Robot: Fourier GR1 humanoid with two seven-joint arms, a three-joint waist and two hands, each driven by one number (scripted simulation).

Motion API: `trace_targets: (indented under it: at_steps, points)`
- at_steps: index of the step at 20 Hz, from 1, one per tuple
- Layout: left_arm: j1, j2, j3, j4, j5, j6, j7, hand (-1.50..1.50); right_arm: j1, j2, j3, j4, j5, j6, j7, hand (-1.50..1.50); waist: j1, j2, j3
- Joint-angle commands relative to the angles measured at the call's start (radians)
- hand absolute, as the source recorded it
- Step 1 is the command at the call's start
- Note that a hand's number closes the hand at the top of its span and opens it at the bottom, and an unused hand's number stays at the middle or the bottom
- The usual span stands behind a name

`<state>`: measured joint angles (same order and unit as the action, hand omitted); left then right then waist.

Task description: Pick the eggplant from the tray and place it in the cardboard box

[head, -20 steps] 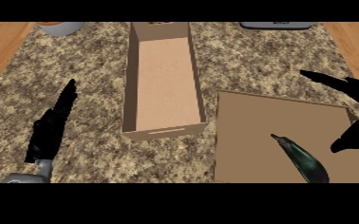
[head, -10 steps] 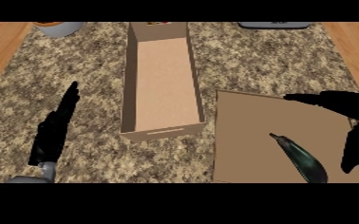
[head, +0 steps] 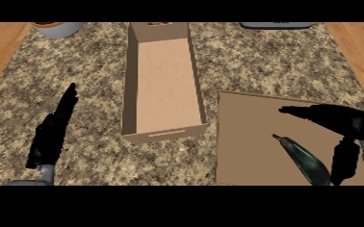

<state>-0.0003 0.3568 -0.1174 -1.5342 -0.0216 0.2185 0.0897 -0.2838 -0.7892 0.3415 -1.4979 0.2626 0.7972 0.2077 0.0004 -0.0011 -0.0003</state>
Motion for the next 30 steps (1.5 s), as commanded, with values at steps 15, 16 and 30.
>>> trace_targets:
  at_steps: [15, 16, 30]
  points:
    - [0.025, -0.080, 0.080, -0.043, -0.077, -0.074, 0.025, 0.00, 0.168, 0.108, -0.090, 0.032, 0.341, -0.028, -0.198, -1.50, 0.001, 0.001, 0.001]
    - [0.032, -0.082, 0.066, -0.100, -0.091, -0.080, 0.090, 0.00, 0.159, 0.123, -0.140, -0.052, 0.285, 0.065, -0.109, -1.50, 0.000, 0.000, 0.000]
    - [0.027, -0.124, 0.143, -0.014, -0.123, -0.148, -0.018, 0.00, 0.173, 0.249, -0.186, -0.019, 0.444, 0.077, -0.150, -1.50, -0.001, 0.000, 0.000]
